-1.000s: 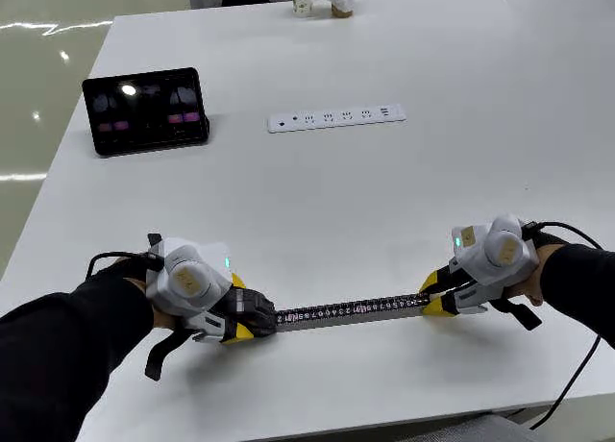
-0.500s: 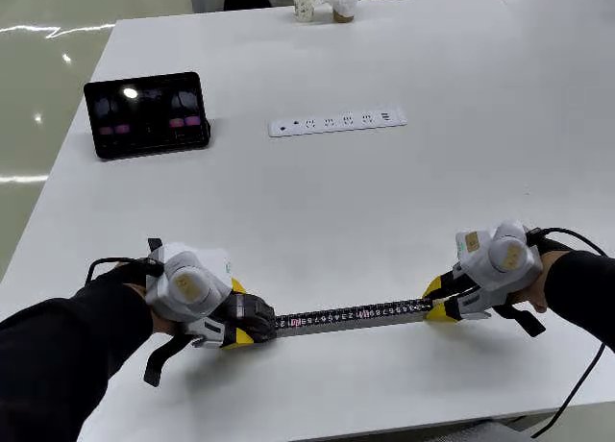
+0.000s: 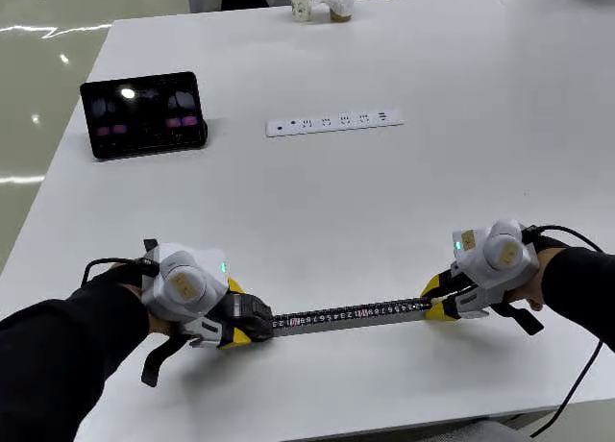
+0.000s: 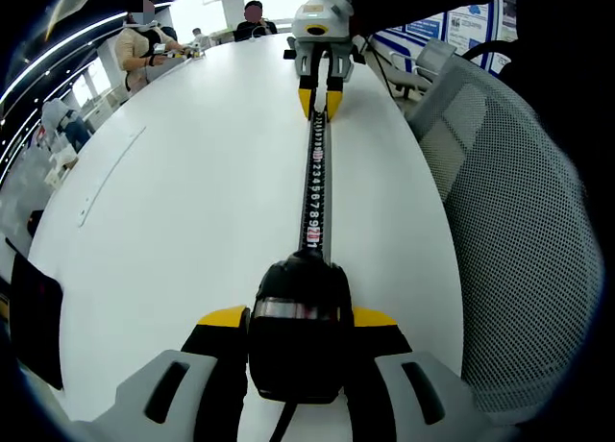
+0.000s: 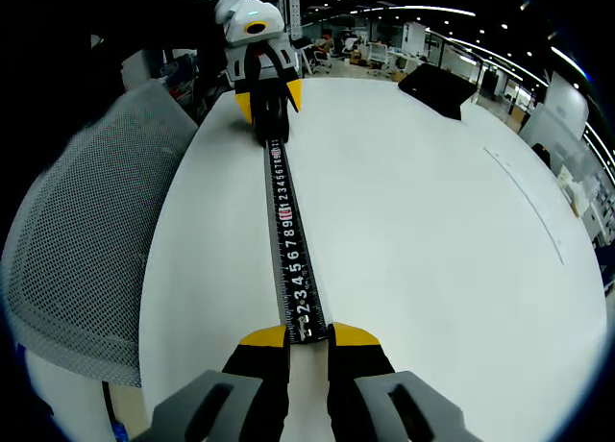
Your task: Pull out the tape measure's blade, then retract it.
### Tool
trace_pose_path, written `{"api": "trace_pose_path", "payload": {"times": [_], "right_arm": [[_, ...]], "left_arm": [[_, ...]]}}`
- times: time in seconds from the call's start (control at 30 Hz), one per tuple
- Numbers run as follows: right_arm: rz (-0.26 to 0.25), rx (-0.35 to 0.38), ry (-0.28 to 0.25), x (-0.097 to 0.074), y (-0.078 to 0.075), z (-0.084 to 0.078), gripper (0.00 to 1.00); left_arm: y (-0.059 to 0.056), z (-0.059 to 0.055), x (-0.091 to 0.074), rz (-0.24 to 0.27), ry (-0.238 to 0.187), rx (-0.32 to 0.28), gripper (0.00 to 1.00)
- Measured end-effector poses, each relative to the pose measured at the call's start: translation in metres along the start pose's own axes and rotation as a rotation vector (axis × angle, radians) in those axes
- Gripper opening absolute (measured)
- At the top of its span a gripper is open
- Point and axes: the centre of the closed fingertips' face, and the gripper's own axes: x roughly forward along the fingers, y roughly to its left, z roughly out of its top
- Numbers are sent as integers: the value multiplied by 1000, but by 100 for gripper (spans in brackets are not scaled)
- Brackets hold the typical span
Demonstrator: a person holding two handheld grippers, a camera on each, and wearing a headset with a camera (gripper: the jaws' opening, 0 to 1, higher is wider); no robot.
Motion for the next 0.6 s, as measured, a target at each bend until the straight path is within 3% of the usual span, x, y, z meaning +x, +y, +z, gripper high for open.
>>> {"api": "trace_pose_path", "payload": {"times": [0.27,0.47,0.6], "right_arm": [[-9,53,8,0,-2,1,12],[1,-3,52,1,-3,-1,12],[2,-17,51,1,-1,-1,13]], "left_arm": [[0,0,0,16,-10,16,33],[1,-1,1,27,-2,7,33],[2,-1,1,29,-1,-7,33]]}}
